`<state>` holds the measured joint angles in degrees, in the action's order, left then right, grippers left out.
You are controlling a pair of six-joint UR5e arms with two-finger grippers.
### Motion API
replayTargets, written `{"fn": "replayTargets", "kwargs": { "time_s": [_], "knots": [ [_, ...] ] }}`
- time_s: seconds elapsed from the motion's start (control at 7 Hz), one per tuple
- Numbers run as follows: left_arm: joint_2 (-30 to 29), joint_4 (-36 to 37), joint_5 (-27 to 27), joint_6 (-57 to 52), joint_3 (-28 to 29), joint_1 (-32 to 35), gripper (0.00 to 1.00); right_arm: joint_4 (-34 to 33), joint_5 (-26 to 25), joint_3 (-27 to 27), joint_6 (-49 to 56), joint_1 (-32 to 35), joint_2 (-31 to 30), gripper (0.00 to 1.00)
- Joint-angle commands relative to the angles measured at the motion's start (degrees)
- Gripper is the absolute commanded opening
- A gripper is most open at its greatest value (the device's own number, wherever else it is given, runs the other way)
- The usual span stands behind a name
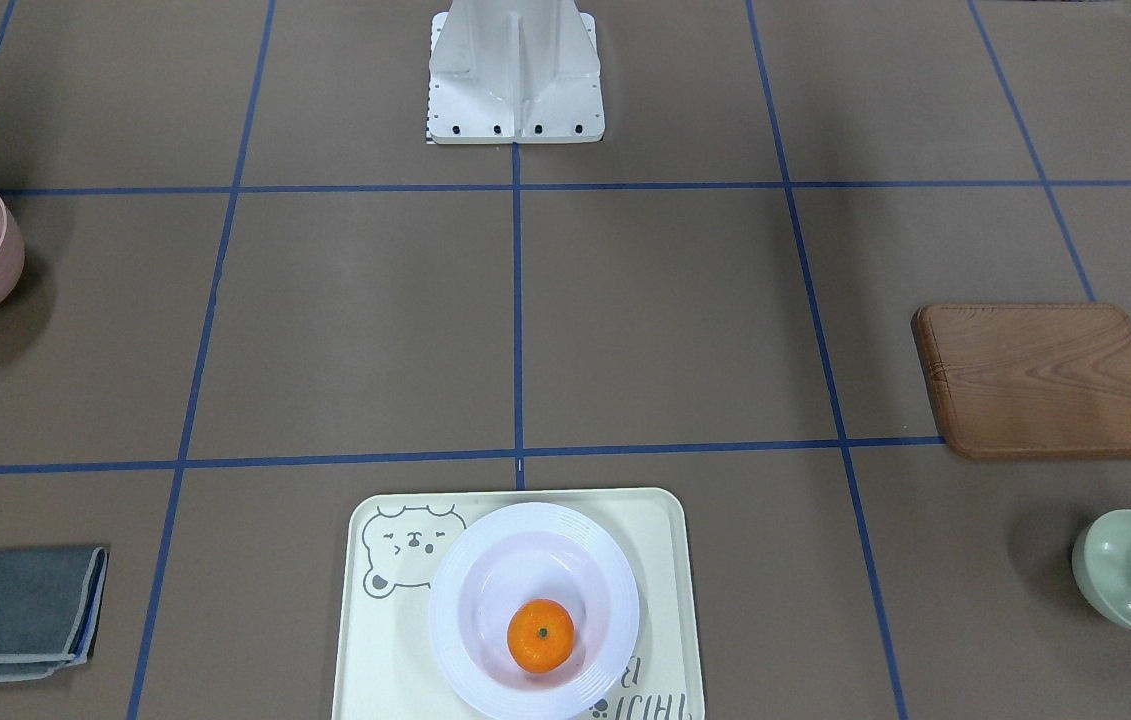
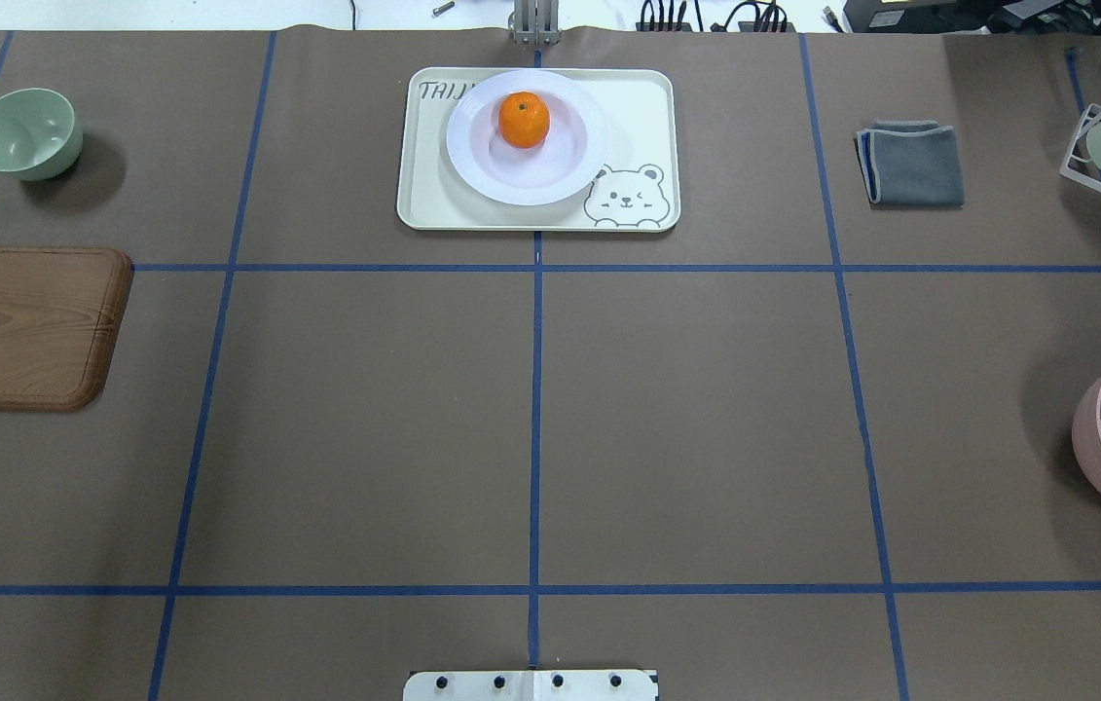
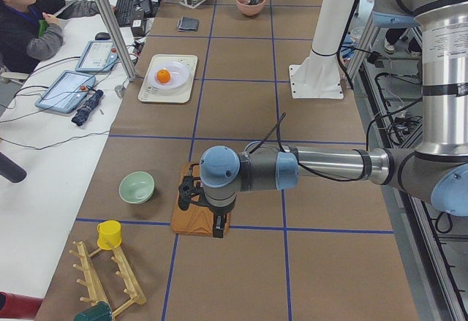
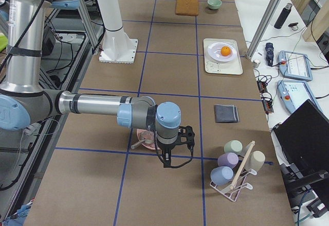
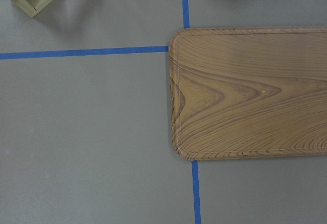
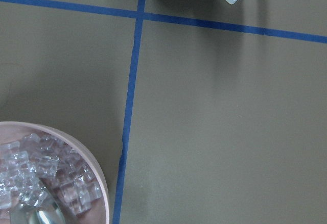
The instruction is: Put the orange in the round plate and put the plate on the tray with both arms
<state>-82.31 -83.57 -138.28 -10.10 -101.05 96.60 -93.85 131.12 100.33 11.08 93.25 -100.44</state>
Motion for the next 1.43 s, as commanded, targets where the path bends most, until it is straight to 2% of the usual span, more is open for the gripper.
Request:
{"fn": "replayTargets", "kwargs": {
  "time_s": [0.0,1.29],
  "knots": [
    [0.05,-0.01,0.2,0.08,0.06,0.08,0.98,0.07,0.27,-0.23,0.08,0.0,-0.28,1.0],
    [0.05,-0.01,0.2,0.0,-0.11,-0.01,0.98,0.07,1.07,-0.4,0.17,0.0,-0.46,1.0]
  ]
}}
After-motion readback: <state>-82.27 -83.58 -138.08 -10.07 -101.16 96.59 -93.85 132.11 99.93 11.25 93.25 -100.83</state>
